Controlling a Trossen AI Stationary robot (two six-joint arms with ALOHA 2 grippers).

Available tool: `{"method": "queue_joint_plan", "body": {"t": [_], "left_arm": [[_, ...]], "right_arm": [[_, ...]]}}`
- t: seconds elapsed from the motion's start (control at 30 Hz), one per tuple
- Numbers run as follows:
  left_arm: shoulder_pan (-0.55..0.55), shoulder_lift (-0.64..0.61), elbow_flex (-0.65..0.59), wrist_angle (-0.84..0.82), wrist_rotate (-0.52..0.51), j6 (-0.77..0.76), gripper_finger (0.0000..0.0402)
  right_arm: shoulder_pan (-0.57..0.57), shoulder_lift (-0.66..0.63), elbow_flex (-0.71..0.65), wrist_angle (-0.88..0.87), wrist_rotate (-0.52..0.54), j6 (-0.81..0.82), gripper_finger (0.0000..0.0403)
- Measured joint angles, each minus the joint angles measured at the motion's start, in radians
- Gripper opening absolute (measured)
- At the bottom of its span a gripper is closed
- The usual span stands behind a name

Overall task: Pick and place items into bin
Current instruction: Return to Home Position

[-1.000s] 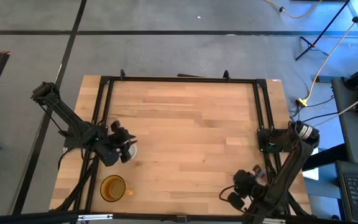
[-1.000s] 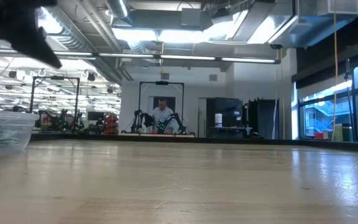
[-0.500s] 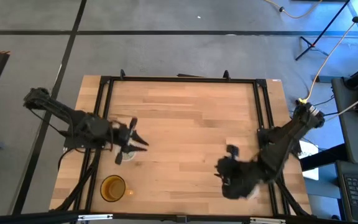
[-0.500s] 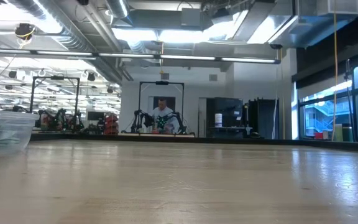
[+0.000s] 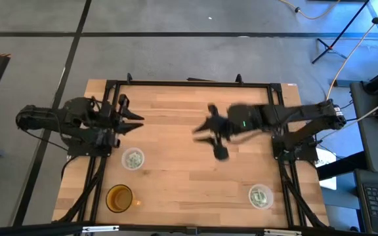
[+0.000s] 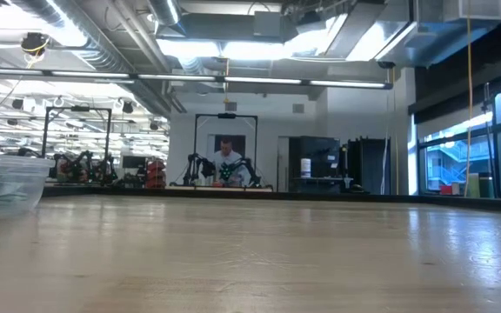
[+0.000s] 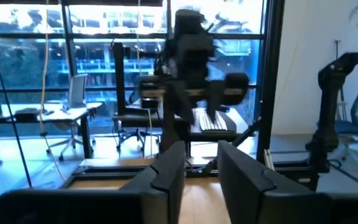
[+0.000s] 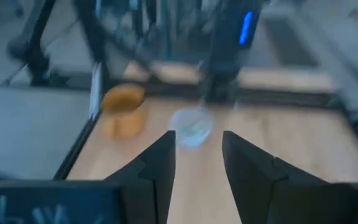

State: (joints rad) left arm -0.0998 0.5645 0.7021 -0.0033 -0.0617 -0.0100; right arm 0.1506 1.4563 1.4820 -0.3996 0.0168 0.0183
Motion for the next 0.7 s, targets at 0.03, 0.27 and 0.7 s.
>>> {"method": "queue_joint_plan", "body": {"t": [0.03, 0.27, 0.7], "left_arm": [[0.01, -0.009, 0.0, -0.002, 0.003, 0.011, 0.0088], [0.082, -0.002, -0.022, -0.063, 0.019, 0.016, 0.0088], [0.103, -0.291, -0.16, -0.112, 0.027, -0.006, 0.0088]], "right_arm": [[-0.035, 0.0, -0.011, 0.052, -0.031, -0.01, 0.0136], [-0.254, -0.007, -0.187, 0.414, -0.415, -0.019, 0.0136], [-0.426, -0.458, -0.802, 0.721, -0.385, 0.098, 0.0136]]}}
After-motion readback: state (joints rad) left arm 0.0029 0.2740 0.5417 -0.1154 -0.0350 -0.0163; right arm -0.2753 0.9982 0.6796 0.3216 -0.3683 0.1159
